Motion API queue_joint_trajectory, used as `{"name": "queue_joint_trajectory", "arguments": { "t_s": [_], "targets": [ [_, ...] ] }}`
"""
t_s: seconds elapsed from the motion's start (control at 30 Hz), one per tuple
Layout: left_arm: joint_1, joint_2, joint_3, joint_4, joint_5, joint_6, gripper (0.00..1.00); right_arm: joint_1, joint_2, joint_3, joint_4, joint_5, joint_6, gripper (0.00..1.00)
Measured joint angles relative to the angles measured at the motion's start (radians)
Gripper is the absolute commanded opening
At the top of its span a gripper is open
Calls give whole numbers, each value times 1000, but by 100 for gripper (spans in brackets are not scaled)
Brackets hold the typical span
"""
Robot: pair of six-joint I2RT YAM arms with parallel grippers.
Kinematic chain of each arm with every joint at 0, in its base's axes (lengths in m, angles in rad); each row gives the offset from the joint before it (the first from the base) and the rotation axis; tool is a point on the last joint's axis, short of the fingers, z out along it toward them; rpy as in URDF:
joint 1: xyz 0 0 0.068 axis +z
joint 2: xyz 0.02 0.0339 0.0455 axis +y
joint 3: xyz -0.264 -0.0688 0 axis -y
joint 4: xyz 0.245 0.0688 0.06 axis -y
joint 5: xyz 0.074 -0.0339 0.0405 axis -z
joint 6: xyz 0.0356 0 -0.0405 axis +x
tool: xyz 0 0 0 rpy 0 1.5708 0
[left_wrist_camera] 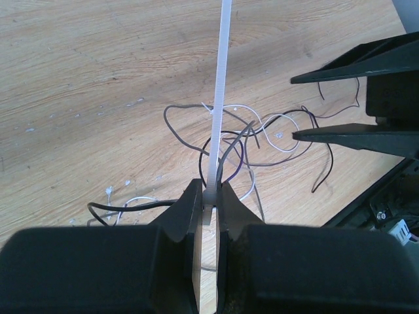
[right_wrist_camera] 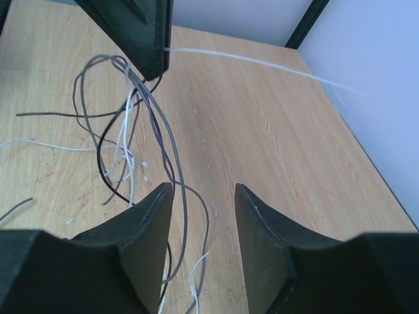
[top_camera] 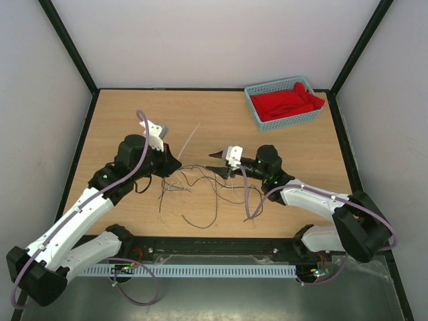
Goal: Zip-tie the wires
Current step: Adjust the cable at the center of the board.
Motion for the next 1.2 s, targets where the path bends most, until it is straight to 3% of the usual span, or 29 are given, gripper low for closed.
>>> {"name": "queue_joint_trajectory", "arguments": {
  "t_s": [0.1, 0.23, 0.37, 0.77, 1.07, 1.2],
  "targets": [
    [3, -3, 0, -4, 5, 15, 0, 0, 36, 11, -16, 20, -15, 53],
    [8, -11, 0, -6, 8, 24, 0, 0, 117, 72, -56, 49, -34, 39],
    [11, -13, 0, -6, 12, 24, 0, 0, 143, 108, -105, 41, -50, 35],
    [21, -13, 0, -6, 16, 24, 0, 0, 57, -48, -111, -5, -52, 15],
    [21, -4, 0, -6, 26, 19, 0, 7, 148, -48, -48, -41, -2, 16],
    [21, -4, 0, -5, 31, 16, 0, 17, 190, -48, -11, -49, 13, 30]
  ]
}}
